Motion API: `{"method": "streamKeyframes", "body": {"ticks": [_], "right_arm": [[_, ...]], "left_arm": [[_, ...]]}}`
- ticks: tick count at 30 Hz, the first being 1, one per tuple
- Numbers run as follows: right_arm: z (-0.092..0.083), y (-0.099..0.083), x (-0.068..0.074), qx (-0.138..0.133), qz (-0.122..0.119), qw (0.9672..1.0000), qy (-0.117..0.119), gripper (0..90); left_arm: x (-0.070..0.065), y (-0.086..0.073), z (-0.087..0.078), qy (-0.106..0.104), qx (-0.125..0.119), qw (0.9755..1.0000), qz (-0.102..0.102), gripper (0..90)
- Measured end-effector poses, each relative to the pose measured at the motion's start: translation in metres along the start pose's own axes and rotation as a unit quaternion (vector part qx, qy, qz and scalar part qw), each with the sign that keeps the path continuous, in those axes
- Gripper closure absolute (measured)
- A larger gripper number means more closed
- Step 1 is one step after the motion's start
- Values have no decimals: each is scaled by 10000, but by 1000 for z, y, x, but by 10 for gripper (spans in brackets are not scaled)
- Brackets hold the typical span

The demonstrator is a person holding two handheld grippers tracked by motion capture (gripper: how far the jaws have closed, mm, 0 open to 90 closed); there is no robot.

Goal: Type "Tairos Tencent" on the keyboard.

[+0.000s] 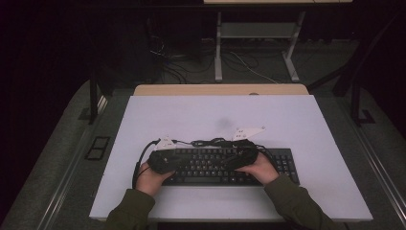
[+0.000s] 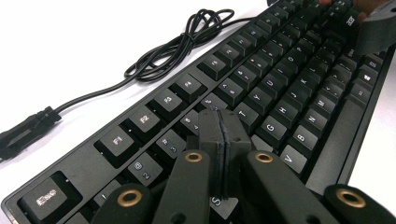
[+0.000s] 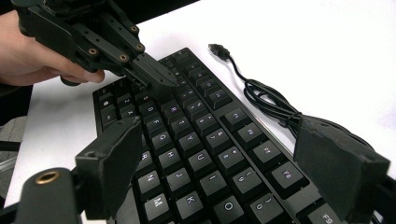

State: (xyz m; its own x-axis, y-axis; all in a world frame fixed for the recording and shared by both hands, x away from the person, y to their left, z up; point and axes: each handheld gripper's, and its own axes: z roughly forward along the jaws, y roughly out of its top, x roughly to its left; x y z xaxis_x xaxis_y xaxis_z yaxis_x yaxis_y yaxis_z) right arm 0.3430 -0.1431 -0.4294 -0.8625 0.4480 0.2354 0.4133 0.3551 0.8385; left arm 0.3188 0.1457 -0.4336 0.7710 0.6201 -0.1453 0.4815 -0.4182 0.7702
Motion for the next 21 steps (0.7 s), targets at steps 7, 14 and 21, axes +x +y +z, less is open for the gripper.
{"method": "streamKeyframes", "body": {"ticks": [7, 14, 21], "right_arm": [[1, 0, 1, 13, -10, 10000, 27, 152], [2, 0, 5, 103, -67, 9999, 111, 152], [2, 1, 11, 201, -66, 9995, 224, 246]], "left_arm": [[-2, 1, -2, 3, -45, 10000, -9, 840], [-3, 1, -6, 31, -50, 10000, 12, 745], [-5, 1, -9, 95, -108, 9999, -60, 574]]}}
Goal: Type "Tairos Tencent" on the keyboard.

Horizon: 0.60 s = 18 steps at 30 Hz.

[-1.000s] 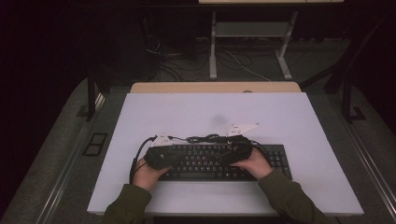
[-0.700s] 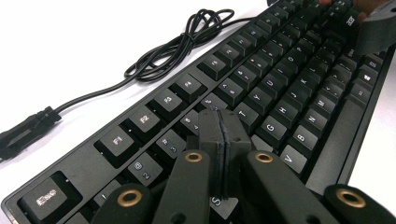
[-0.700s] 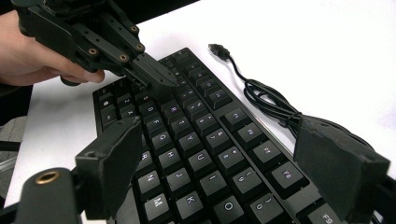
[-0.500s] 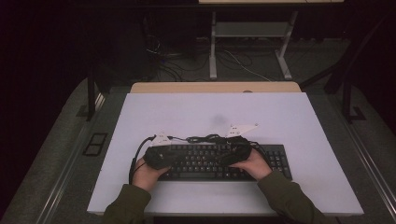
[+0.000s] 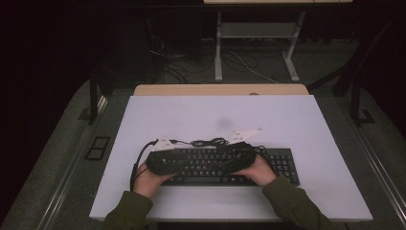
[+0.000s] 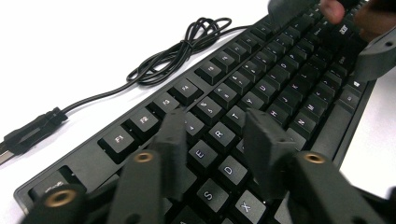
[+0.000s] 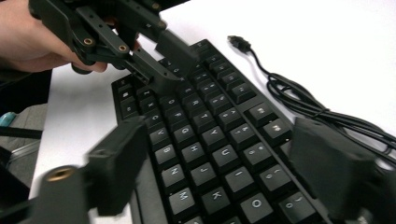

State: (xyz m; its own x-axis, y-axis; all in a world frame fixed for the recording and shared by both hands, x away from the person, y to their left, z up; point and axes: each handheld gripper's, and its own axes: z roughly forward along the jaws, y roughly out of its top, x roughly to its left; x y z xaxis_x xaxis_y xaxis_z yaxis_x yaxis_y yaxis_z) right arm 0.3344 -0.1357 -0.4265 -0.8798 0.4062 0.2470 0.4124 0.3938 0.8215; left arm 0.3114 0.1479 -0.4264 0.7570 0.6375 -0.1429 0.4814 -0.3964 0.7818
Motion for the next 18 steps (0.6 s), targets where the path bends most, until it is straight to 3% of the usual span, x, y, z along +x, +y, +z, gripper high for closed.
{"method": "streamKeyframes", "body": {"ticks": [9, 18], "right_arm": [[6, -2, 7, 240, -61, 9996, 155, 585], [13, -4, 14, 513, -199, 9982, 244, 837]], "left_arm": [[0, 0, 0, -25, -42, 9999, -113, 400], [0, -1, 0, -17, -96, 9999, -94, 326]]}}
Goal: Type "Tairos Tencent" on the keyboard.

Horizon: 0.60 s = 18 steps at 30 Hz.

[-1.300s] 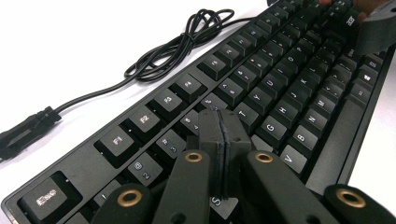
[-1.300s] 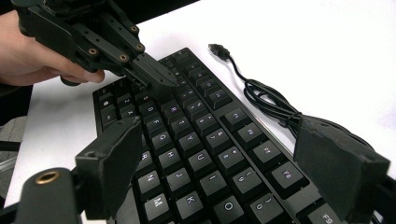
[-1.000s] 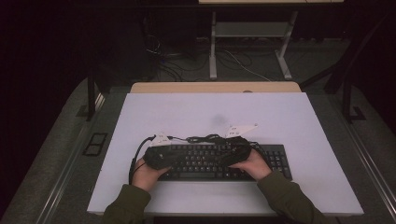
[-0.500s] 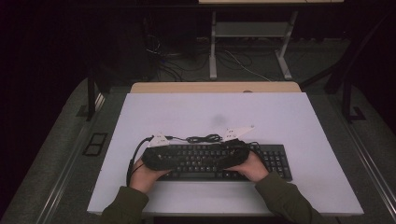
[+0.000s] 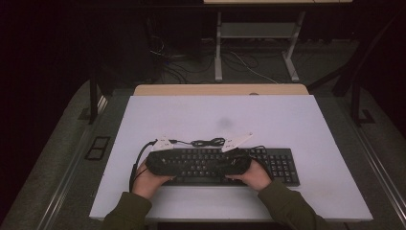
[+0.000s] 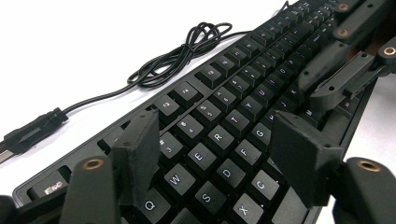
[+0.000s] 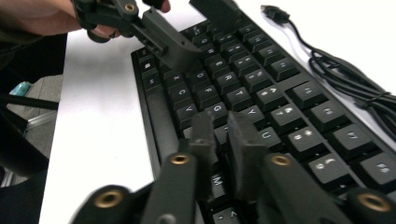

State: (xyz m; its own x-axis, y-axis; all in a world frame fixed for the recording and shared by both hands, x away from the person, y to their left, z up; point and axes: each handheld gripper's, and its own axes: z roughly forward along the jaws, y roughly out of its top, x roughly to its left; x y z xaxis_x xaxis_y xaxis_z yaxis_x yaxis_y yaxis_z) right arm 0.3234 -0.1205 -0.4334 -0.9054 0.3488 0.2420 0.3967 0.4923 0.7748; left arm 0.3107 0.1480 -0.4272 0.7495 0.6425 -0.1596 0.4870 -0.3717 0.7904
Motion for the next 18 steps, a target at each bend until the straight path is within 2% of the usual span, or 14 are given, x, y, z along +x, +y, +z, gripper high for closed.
{"method": "streamKeyframes", "body": {"ticks": [3, 18], "right_arm": [[2, 0, 1, 59, -46, 10000, 14, 887], [11, -2, 6, 298, -127, 9995, -32, 894]], "left_arm": [[0, 0, 0, 11, -4, 10000, -2, 314], [0, 0, -1, 19, -16, 10000, 68, 301]]}}
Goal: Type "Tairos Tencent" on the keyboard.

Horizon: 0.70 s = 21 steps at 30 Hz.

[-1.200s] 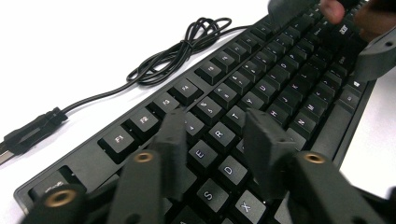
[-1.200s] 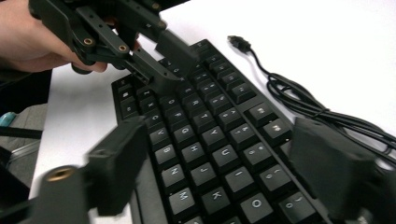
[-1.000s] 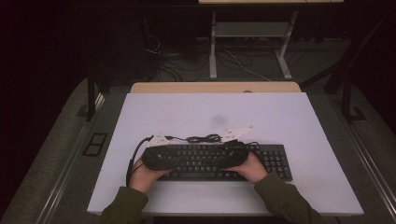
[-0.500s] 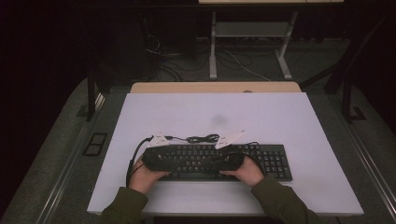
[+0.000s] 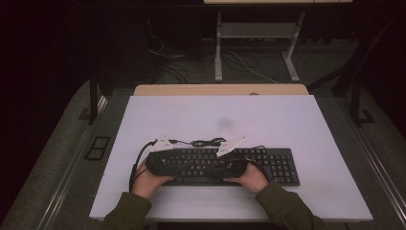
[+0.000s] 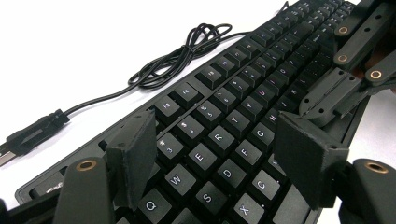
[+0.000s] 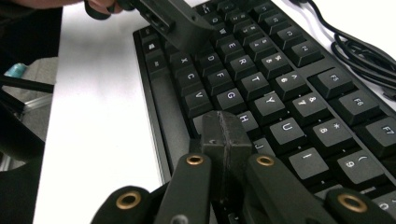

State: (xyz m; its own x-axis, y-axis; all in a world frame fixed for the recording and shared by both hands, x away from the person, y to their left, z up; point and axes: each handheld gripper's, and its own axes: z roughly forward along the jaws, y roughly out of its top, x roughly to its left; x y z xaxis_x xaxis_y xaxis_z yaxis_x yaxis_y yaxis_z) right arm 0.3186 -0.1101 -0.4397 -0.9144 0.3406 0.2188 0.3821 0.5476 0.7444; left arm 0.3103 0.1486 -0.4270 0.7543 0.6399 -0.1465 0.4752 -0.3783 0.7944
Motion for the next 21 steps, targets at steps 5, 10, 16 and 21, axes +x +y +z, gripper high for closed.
{"method": "streamKeyframes", "body": {"ticks": [5, 10, 16, 21], "right_arm": [[0, 0, -1, 19, 9, 10000, 8, 894], [2, -1, -1, 82, 30, 10000, -12, 894], [1, 0, -1, 70, 46, 10000, -14, 893], [-1, 0, -1, 5, 35, 10000, -27, 893]], "left_arm": [[0, 0, 0, 5, 13, 10000, 3, 301], [0, 0, -1, 12, 9, 10000, 20, 301], [0, 0, -1, 16, -8, 10000, -3, 301], [1, 0, -1, 29, -31, 10000, 11, 301]]}}
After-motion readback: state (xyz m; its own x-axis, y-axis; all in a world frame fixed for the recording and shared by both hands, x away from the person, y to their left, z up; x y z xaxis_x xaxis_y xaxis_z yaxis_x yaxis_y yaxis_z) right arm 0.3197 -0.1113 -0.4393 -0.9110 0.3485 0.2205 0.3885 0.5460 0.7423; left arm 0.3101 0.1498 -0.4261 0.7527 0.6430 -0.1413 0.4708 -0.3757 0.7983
